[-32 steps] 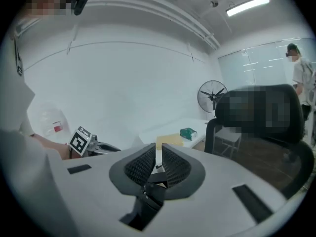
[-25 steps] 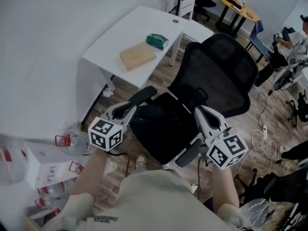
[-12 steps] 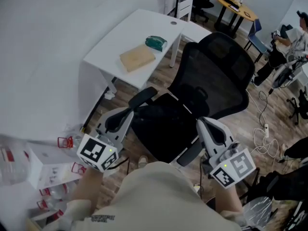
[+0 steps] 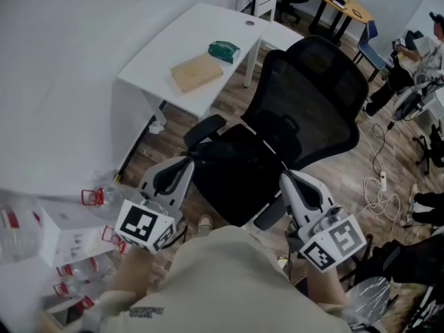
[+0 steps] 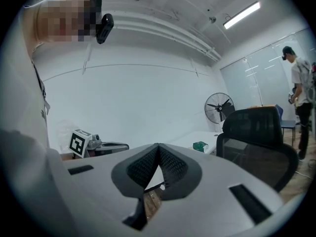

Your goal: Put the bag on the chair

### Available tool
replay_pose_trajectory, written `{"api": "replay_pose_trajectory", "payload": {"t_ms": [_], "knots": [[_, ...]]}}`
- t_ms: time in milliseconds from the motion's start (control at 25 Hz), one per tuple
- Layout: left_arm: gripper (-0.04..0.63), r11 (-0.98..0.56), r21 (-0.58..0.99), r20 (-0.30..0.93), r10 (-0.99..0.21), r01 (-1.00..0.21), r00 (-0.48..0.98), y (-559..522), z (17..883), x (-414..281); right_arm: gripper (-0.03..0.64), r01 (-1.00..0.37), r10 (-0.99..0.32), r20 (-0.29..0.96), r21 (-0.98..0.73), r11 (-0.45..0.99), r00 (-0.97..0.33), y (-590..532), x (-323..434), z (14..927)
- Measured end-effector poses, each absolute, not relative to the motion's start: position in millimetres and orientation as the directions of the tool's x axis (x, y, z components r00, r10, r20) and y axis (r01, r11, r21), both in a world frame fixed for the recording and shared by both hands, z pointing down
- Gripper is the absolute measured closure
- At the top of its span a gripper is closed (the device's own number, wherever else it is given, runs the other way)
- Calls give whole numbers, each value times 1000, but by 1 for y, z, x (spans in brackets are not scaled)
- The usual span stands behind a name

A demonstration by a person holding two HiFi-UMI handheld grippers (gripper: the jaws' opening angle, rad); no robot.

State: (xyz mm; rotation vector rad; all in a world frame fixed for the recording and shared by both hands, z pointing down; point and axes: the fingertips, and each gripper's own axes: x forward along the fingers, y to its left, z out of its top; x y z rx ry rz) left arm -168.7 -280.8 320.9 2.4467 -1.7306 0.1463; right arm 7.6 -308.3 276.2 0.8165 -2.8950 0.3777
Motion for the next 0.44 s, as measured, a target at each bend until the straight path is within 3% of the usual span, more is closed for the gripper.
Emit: {"api": "replay_pose_trajectory", "payload": {"t_ms": [440], "knots": [[563, -339, 40, 151, -928, -940, 341, -279, 314, -163, 595, -521, -492, 170, -251, 816, -854, -307, 4, 281]]}}
